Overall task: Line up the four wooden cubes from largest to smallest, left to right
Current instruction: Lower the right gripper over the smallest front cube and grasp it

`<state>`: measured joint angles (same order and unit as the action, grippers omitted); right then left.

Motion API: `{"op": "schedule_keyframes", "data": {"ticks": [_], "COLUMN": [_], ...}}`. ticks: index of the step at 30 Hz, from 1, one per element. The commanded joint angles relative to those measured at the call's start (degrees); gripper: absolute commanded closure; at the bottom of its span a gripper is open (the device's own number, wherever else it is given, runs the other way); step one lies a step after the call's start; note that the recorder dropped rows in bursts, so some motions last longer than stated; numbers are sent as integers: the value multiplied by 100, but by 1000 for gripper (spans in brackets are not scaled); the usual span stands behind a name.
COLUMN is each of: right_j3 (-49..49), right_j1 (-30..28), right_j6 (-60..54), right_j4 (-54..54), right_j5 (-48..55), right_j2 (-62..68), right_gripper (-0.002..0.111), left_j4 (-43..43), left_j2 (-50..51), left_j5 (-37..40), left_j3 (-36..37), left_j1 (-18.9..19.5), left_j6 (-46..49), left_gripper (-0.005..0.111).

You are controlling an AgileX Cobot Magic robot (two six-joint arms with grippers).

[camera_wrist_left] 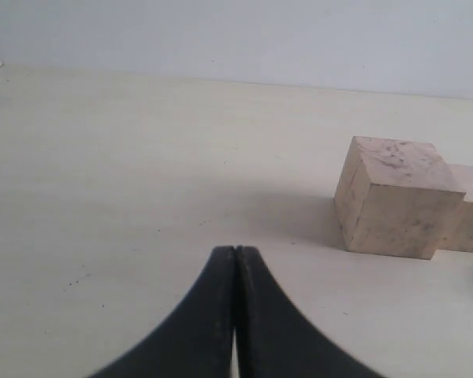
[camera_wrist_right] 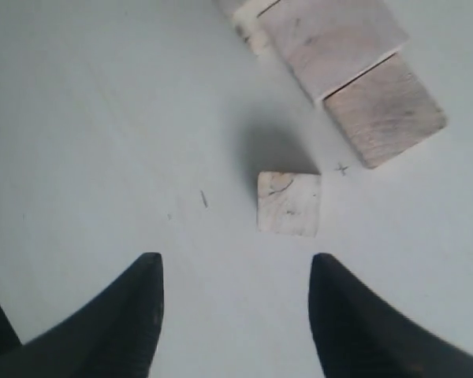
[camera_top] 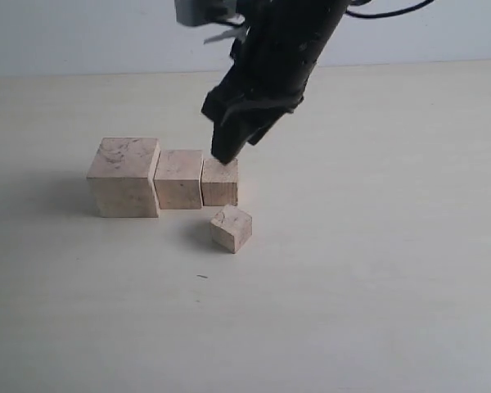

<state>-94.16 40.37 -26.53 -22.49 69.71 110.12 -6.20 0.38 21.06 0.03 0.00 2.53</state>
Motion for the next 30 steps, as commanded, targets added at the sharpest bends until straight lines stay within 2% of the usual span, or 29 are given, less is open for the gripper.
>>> {"op": "schedule_keyframes", "data": {"ticks": [1,6,15,30], "right_j3": [512,926,935,935], "right_j1": [237,262,262,291], "right_j6": [273,248,69,-43], "right_j4": [310,389,659,553], "right_j5": [-355,-1214,-1599,-1647], "right_j2": [106,209,796,1152], "right_gripper": [45,34,34,34], "left_j4": [8,8,8,8], "left_j2": [-38,-38,-38,-38], "left_j5": [-67,-67,-67,-67], "left_j3": [-3,-3,-3,-3], "left_j1": [1,1,1,1], "left_j6": [0,0,0,0], "left_gripper": [107,107,107,107]}}
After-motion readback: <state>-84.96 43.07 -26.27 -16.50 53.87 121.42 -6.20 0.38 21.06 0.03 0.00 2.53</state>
